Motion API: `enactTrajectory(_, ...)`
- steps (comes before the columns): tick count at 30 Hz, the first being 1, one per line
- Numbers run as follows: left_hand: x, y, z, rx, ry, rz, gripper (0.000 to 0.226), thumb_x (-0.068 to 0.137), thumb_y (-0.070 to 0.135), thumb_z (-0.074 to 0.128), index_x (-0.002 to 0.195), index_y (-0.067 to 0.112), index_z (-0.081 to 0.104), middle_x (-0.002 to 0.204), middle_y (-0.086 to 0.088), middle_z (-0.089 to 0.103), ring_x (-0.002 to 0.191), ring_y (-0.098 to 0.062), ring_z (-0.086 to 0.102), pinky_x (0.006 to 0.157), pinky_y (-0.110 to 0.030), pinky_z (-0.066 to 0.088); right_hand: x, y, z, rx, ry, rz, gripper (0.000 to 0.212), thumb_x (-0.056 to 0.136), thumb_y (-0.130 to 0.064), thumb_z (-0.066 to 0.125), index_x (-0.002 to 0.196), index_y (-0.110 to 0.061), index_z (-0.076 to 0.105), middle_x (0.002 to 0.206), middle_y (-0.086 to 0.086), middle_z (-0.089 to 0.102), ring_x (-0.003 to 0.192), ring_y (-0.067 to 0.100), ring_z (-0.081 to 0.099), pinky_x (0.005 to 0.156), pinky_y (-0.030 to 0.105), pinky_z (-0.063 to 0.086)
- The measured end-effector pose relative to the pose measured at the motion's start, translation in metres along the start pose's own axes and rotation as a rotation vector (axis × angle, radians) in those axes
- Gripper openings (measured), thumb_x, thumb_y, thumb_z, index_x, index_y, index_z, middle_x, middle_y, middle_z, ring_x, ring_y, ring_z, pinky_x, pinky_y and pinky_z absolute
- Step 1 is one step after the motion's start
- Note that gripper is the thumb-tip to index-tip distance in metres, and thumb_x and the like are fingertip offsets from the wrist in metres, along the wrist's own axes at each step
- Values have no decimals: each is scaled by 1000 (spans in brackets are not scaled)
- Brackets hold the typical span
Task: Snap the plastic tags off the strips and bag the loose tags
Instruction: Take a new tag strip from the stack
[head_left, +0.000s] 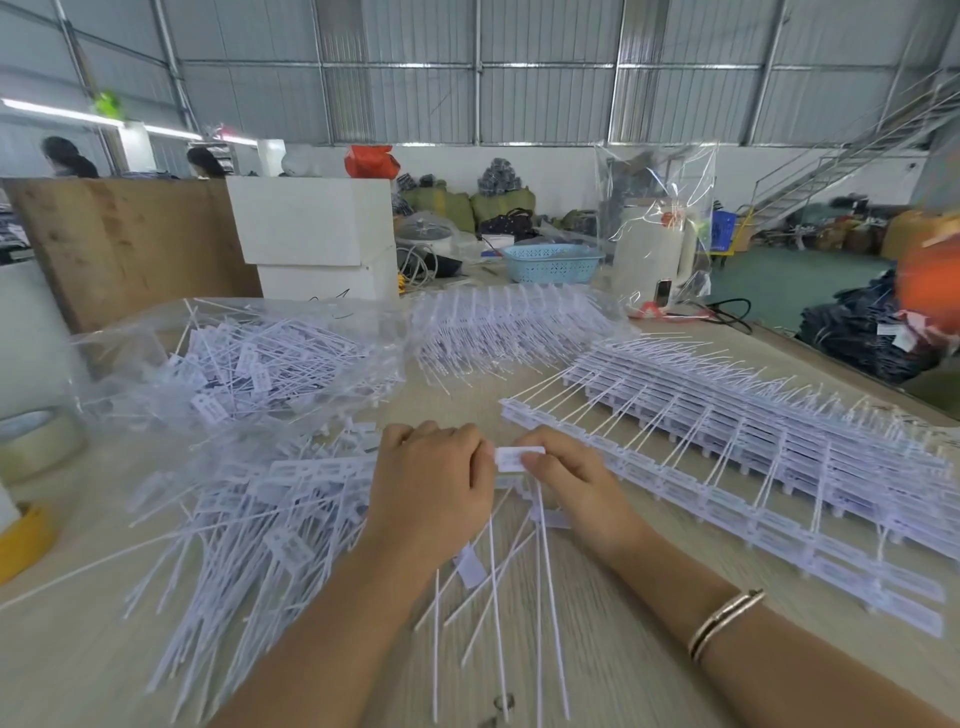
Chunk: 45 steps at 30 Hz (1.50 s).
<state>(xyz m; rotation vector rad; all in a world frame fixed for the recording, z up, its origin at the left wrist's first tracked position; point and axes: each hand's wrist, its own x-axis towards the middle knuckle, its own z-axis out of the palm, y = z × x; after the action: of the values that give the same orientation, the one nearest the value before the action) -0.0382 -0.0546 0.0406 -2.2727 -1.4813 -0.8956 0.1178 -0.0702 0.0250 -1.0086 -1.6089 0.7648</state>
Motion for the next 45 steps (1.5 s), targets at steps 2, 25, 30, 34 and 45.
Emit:
enactTrajectory(2, -1, 1, 1, -18, -44, 19, 35, 90, 35, 25, 74, 20, 53, 61, 5, 52, 67, -19, 48, 74, -34, 27, -1, 1, 0, -13, -48, -17, 16, 85, -29, 60, 75, -17, 62, 67, -13, 54, 67, 2, 50, 73, 24, 35)
enactTrajectory(25, 1, -10, 4, -458, 6, -206, 44, 99, 21, 40, 55, 20, 33, 47, 3, 31, 46, -17, 35, 52, -32, 23, 0, 5, -11, 106, 201, -72, 15, 91, -18, 58, 78, -14, 63, 70, -5, 57, 69, 8, 53, 70, 20, 44)
enactTrajectory(30, -1, 0, 5, -318, 67, -77, 29, 96, 26, 34, 67, 23, 37, 51, 10, 30, 48, -8, 30, 64, -35, 31, 3, 10, -4, -249, 70, 102, 17, 95, -28, 54, 77, -28, 55, 65, -5, 54, 66, 13, 52, 82, 41, 38)
enactTrajectory(34, -3, -2, 9, -312, 9, -84, 14, 97, 28, 43, 83, 25, 42, 63, 8, 53, 59, -14, 51, 78, -34, 36, 8, 14, -2, -431, 200, 130, 16, 95, -32, 51, 79, -29, 52, 76, -12, 53, 82, 10, 52, 98, 44, 34)
enactTrajectory(45, -6, 6, 6, -305, -36, -21, 33, 84, 1, 52, 114, 13, 49, 98, -2, 60, 74, -24, 55, 72, -36, 41, 0, 5, 6, -518, -77, -121, 19, 92, -40, 56, 97, -26, 67, 111, -16, 54, 111, -1, 37, 96, 24, 14)
